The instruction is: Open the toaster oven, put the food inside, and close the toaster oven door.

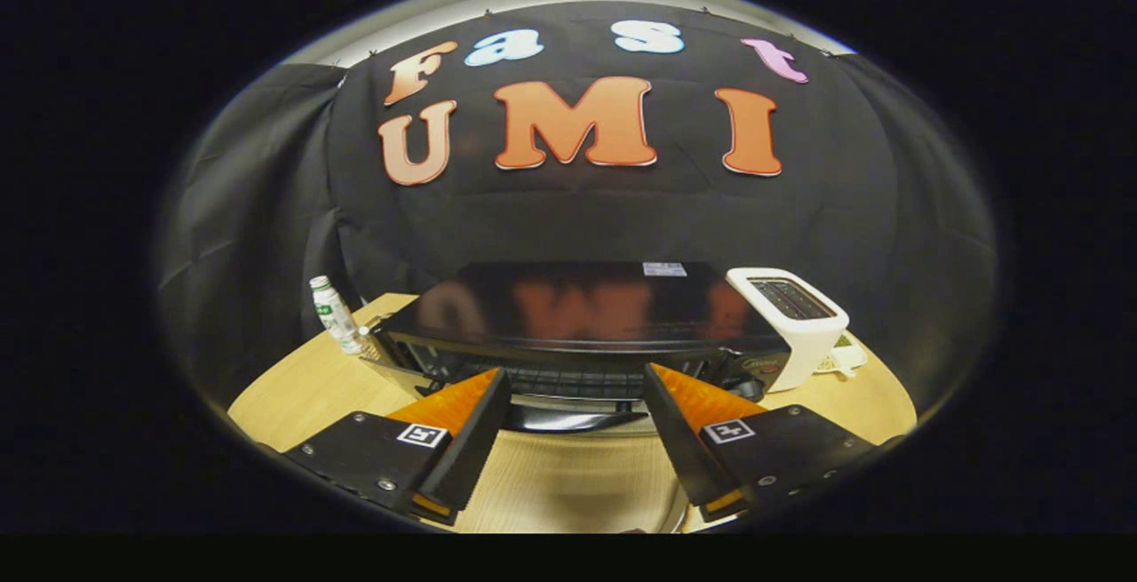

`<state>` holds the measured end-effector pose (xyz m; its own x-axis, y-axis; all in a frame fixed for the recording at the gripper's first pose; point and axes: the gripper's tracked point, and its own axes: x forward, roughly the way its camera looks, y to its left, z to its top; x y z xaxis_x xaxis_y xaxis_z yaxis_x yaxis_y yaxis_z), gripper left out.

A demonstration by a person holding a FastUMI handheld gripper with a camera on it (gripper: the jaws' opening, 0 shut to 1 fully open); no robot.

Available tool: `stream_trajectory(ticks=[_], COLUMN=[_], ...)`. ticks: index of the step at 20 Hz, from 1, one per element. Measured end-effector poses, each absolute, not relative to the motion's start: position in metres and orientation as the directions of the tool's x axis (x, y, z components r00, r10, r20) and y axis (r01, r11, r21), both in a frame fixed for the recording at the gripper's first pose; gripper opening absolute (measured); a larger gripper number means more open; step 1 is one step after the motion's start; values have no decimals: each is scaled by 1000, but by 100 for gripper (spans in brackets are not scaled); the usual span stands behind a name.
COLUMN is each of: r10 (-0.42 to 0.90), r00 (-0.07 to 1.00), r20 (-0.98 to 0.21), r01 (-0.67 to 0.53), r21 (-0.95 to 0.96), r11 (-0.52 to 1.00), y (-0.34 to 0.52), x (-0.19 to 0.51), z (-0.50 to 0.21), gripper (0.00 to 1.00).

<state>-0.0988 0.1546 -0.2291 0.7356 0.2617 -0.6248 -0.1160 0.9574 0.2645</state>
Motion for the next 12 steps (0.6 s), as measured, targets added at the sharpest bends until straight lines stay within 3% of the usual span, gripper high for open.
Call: stream_trajectory(ticks=[12], r10=[344], r00=[547], r20=[-763], r01=[-158], r21=[309], r11=[938], y=[161], x=[-167], z=[-247], gripper=[89])
